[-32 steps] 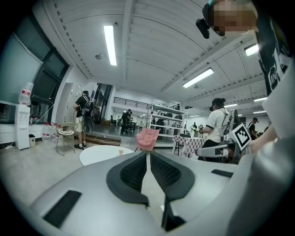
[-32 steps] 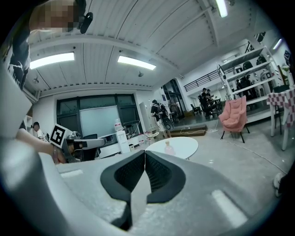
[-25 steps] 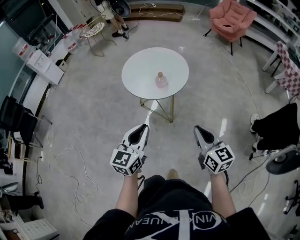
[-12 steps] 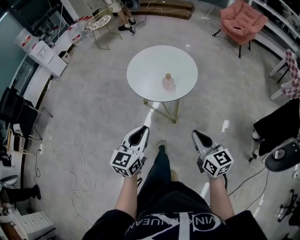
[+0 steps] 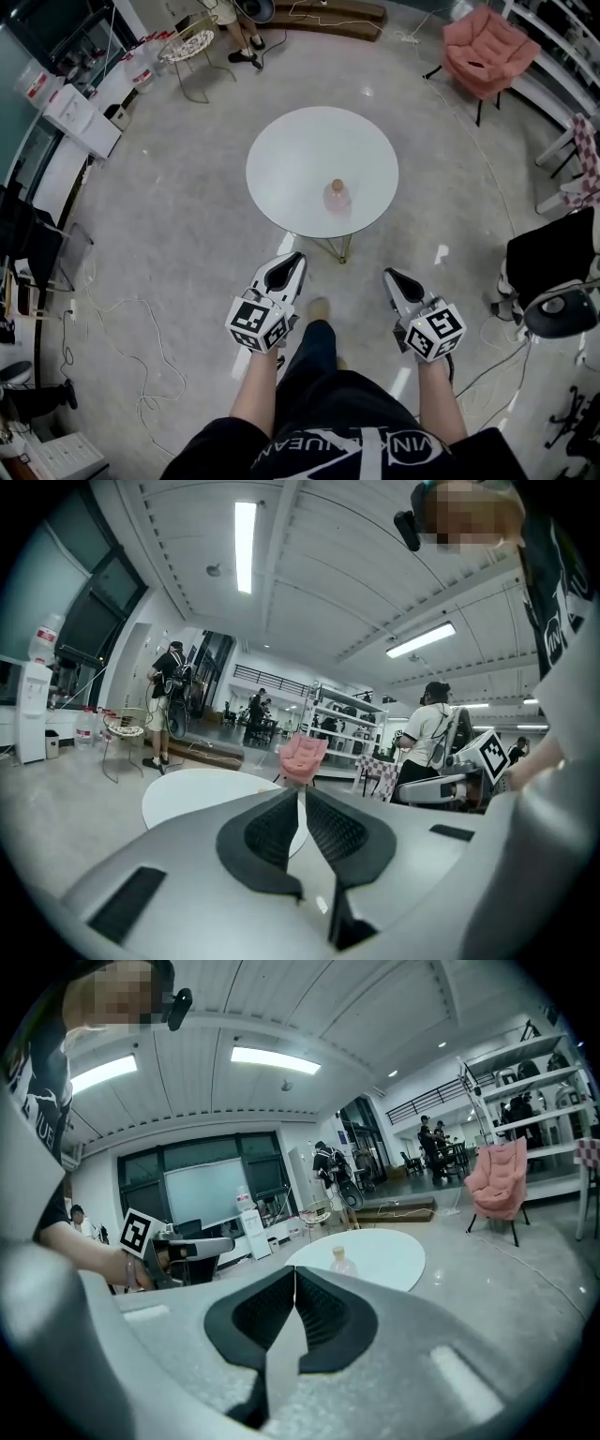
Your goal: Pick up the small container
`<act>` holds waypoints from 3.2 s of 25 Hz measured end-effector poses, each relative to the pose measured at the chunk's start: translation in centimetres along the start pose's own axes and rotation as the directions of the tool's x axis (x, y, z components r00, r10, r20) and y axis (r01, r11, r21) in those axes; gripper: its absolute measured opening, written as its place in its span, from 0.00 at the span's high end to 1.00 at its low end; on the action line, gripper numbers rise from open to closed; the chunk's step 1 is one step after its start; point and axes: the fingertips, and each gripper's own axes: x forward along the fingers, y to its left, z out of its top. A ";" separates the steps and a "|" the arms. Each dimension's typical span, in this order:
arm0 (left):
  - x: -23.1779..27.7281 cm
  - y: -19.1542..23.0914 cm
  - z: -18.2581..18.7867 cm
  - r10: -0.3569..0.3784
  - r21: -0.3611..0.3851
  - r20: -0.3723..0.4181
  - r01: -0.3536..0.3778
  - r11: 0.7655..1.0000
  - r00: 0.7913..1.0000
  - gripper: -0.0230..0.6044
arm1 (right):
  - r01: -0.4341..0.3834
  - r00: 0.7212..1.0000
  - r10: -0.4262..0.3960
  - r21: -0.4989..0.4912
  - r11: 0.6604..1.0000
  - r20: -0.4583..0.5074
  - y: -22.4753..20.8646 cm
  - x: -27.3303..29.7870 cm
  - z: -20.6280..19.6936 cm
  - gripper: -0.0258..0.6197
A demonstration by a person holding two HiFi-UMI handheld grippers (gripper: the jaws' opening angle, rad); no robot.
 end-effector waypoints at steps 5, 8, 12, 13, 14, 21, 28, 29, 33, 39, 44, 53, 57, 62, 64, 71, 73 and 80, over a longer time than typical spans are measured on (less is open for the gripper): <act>3.5 2.8 1.0 -0.021 -0.007 -0.008 0.021 1.000 1.000 0.92 | 0.000 1.000 0.000 0.012 1.000 -0.022 -1.6 3.4 1.0 0.95; 5.1 4.2 1.4 -0.030 -0.017 -0.016 0.030 0.999 0.999 0.92 | 0.005 0.999 -0.005 0.016 1.000 -0.032 -2.4 5.0 1.6 0.95; 7.1 5.9 2.1 -0.053 -0.027 -0.029 0.052 0.998 0.998 0.92 | 0.007 0.999 -0.006 0.017 1.000 -0.040 -3.2 7.1 2.7 0.95; 7.7 6.2 2.1 -0.059 -0.029 -0.033 0.059 0.998 0.998 0.92 | 0.014 0.999 -0.013 0.024 1.000 -0.043 -3.5 7.6 2.7 0.95; 8.2 6.5 2.0 -0.066 -0.030 -0.038 0.065 0.997 0.997 0.92 | 0.020 0.999 -0.019 0.032 0.999 -0.047 -3.9 8.1 2.7 0.95; 11.1 8.5 1.3 -0.088 -0.055 -0.066 0.085 0.995 0.994 0.92 | 0.028 0.996 -0.024 0.043 0.999 -0.084 -5.4 10.8 2.3 0.95; 12.7 11.0 0.6 -0.101 -0.079 -0.084 0.095 0.992 0.991 0.92 | 0.030 0.992 -0.025 0.042 0.999 -0.123 -6.3 14.3 1.7 0.95; 12.9 11.2 0.4 -0.103 -0.082 -0.087 0.096 0.992 0.991 0.92 | 0.029 0.992 -0.024 0.042 0.999 -0.128 -6.5 14.7 1.5 0.95; 13.6 11.8 -0.4 -0.108 -0.084 -0.098 0.100 0.991 0.989 0.92 | 0.038 0.990 -0.035 0.022 0.999 -0.138 -7.3 16.1 1.2 0.93; 14.1 12.3 -2.1 -0.119 -0.101 -0.105 0.109 0.989 0.987 0.92 | 0.033 0.987 -0.040 -0.046 0.998 -0.156 -7.7 18.3 0.4 0.91; 14.6 11.5 -3.0 -0.140 -0.092 -0.114 0.129 0.987 0.984 0.92 | 0.053 0.987 -0.065 -0.085 0.995 -0.147 -8.5 19.4 0.3 0.87; 15.7 11.9 -3.6 -0.118 -0.086 -0.115 0.109 0.990 0.986 0.92 | 0.024 0.984 -0.050 -0.147 0.989 -0.172 -9.7 22.7 -0.5 0.70; 16.5 11.7 -4.6 -0.113 -0.070 -0.136 0.104 0.992 0.984 0.92 | -0.010 0.985 -0.018 -0.164 0.986 -0.169 -10.1 24.0 -0.9 0.69; 17.3 11.7 -5.2 -0.105 -0.054 -0.133 0.099 0.994 0.985 0.92 | -0.036 0.986 0.004 -0.187 0.982 -0.169 -10.1 25.6 -1.2 0.69; 17.6 11.5 -5.5 -0.103 -0.048 -0.134 0.097 0.994 0.986 0.92 | -0.038 0.986 0.005 -0.193 0.981 -0.167 -10.2 26.0 -1.3 0.69; 18.2 11.5 -6.3 -0.087 -0.021 -0.137 0.084 0.996 0.987 0.92 | -0.055 0.989 0.023 -0.228 0.972 -0.143 -9.8 27.3 -1.6 0.69; 18.5 11.7 -6.5 -0.077 -0.026 -0.132 0.074 0.997 0.988 0.92 | -0.049 0.991 0.019 -0.226 0.973 -0.129 -9.9 27.8 -1.5 0.69; 18.8 11.7 -6.7 -0.070 -0.023 -0.122 0.068 0.997 0.990 0.92 | -0.028 0.997 0.010 -0.229 0.973 -0.080 -9.8 28.3 -1.2 0.69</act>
